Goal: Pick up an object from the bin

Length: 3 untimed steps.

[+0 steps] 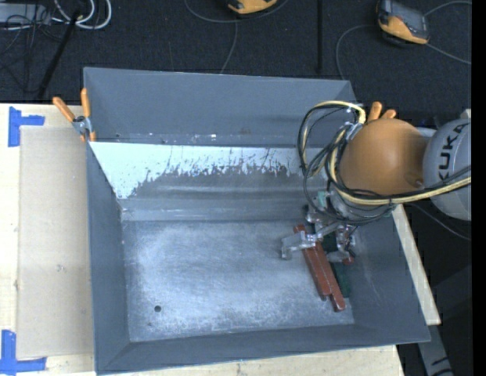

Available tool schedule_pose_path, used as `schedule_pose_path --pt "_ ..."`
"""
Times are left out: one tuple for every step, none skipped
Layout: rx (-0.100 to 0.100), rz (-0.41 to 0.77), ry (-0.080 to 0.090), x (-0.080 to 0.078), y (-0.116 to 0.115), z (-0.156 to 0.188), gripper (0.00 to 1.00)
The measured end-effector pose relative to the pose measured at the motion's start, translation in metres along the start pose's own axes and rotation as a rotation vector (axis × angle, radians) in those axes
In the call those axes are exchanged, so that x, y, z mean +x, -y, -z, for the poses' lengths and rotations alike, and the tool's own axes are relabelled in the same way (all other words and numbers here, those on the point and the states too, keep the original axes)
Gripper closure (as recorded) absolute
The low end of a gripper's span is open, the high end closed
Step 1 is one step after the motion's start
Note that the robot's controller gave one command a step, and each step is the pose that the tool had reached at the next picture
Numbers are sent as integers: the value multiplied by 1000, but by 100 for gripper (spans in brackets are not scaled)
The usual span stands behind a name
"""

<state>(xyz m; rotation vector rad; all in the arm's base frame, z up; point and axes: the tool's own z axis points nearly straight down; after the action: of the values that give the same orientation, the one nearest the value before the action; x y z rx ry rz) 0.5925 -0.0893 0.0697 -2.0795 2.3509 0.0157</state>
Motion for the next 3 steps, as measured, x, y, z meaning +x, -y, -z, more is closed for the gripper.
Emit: schedule_pose_path --pt "2 -1 -4 -3 0 0 0" --pt "3 -8 -11 2 1 3 100" --pt "12 -12 -7 -1 2 92 100"
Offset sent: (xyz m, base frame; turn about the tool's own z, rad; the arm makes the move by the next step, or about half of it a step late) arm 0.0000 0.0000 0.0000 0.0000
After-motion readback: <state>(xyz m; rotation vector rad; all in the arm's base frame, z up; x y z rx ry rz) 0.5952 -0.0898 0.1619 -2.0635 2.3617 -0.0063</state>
